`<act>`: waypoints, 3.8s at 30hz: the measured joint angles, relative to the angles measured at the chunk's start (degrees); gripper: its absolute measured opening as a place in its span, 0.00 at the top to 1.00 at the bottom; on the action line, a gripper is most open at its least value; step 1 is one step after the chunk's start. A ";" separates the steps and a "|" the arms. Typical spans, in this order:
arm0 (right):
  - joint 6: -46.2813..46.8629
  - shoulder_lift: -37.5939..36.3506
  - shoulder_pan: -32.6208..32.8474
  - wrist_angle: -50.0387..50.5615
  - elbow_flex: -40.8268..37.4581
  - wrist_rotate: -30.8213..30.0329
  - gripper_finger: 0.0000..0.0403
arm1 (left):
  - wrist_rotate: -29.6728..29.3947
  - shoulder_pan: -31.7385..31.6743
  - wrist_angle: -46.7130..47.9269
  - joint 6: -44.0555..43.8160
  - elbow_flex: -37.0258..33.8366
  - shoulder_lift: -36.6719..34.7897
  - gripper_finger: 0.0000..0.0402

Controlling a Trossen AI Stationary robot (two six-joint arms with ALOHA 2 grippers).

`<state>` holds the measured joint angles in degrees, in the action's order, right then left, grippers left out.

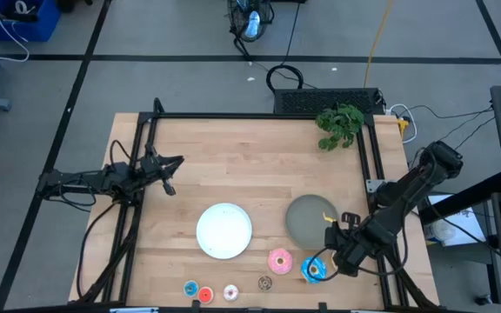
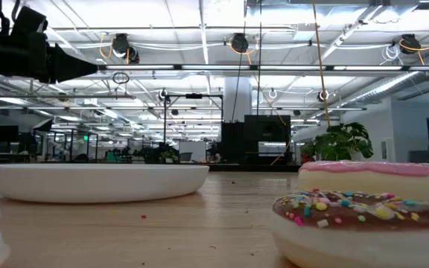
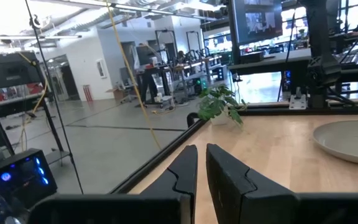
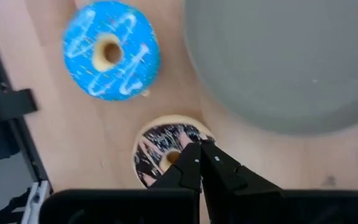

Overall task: Pick & Place donuts
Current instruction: Put the large black donut on the gray plate

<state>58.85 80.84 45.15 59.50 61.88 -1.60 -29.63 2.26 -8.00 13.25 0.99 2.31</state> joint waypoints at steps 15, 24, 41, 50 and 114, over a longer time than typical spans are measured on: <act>1.17 -0.02 0.17 -5.71 -6.23 3.30 0.64 | 1.55 0.02 0.60 2.05 0.00 0.00 0.90; 1.21 -0.07 1.79 -7.25 -9.39 3.14 0.38 | 1.49 0.00 0.56 1.47 0.00 0.00 0.90; 5.65 -0.26 2.60 -25.71 -22.47 7.03 0.37 | 1.07 0.00 -0.83 5.75 0.02 -0.02 0.90; 7.38 -0.17 2.60 -26.16 -24.78 8.21 0.47 | 1.07 0.00 -0.82 5.51 0.02 -0.02 0.90; -26.08 -0.22 -24.95 24.71 24.18 7.88 0.98 | 1.04 0.00 -2.52 2.73 0.02 -0.02 0.90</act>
<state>32.77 80.62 20.19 84.21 86.06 6.28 -28.59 2.26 -10.52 15.98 1.02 2.28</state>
